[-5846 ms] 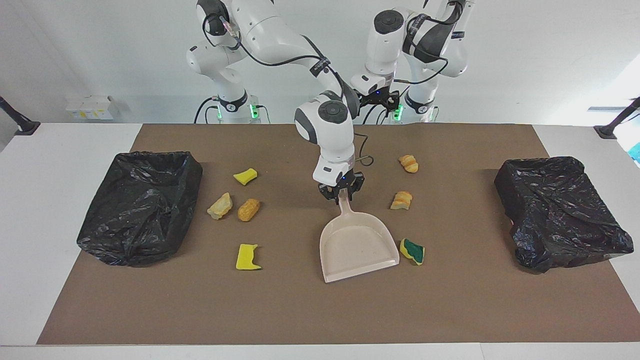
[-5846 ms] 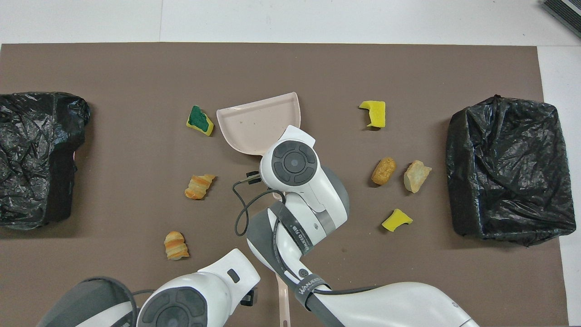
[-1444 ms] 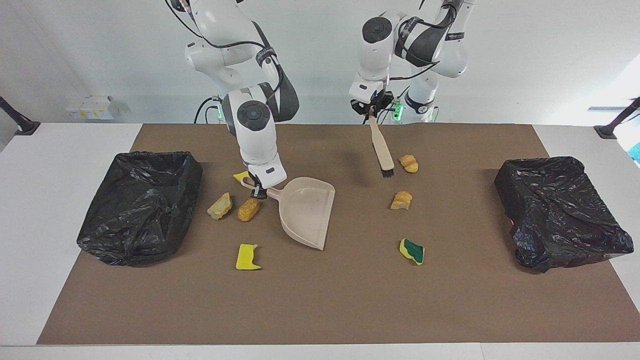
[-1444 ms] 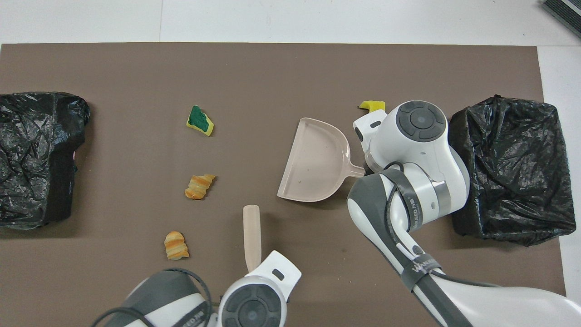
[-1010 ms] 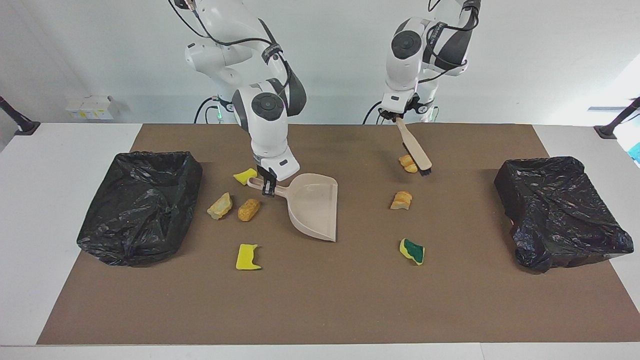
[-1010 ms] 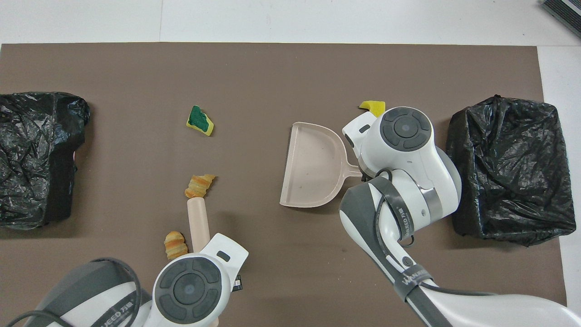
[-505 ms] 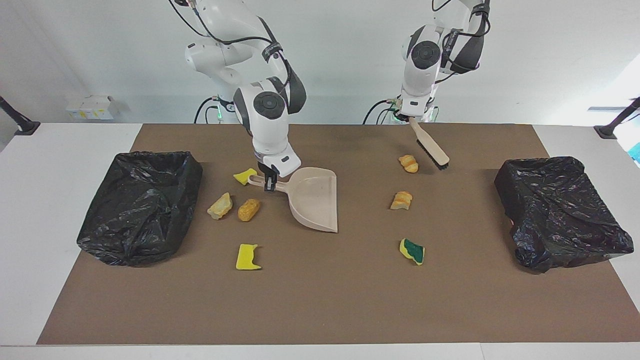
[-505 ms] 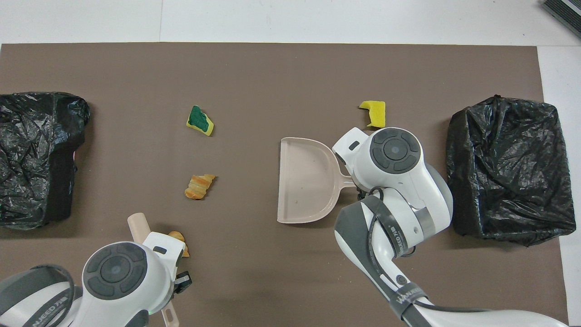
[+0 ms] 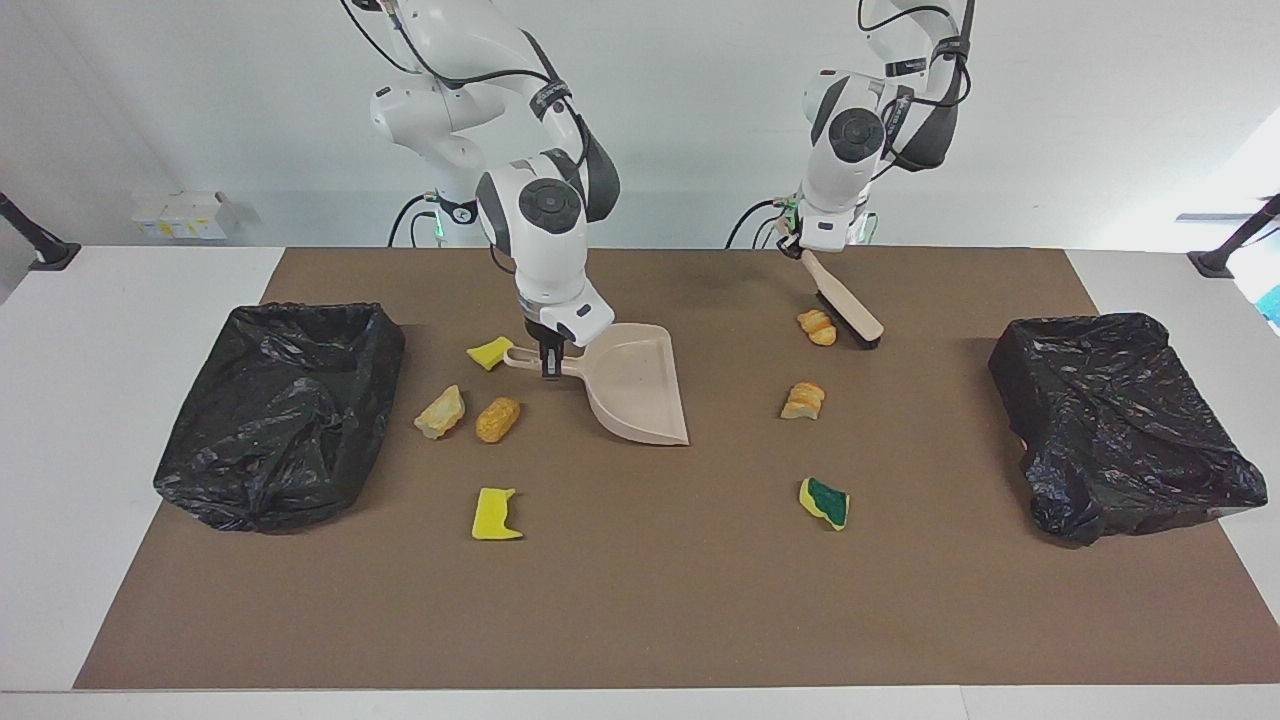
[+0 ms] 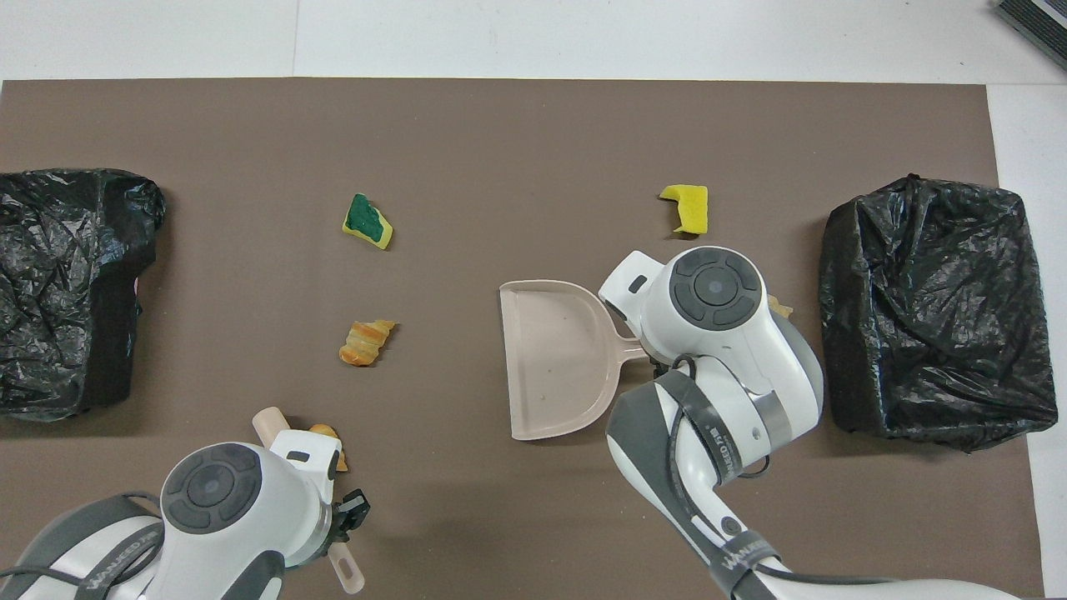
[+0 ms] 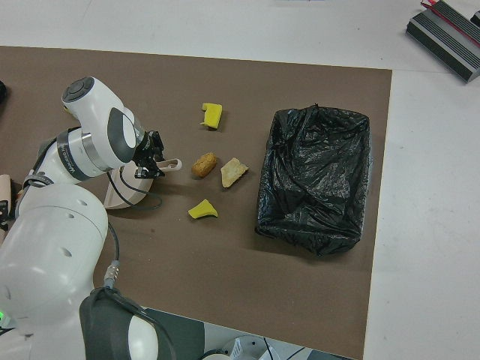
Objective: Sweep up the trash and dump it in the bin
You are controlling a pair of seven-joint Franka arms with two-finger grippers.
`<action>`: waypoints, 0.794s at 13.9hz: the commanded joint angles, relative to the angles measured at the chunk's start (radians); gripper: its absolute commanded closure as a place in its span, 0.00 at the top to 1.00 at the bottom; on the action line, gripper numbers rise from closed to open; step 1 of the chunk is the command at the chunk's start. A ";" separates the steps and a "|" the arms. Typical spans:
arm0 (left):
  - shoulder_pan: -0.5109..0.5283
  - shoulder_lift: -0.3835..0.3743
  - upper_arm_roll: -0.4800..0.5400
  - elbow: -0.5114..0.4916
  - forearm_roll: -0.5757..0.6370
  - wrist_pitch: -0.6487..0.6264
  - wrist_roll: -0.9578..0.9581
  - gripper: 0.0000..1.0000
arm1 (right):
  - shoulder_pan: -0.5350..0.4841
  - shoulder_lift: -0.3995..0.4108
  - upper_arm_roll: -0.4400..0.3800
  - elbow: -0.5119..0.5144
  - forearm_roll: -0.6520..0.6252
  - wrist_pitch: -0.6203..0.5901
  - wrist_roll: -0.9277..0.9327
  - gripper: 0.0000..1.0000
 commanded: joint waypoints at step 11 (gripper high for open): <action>-0.114 0.233 -0.008 0.200 -0.071 0.218 0.293 0.00 | 0.013 -0.019 0.005 -0.027 0.053 0.041 -0.031 0.00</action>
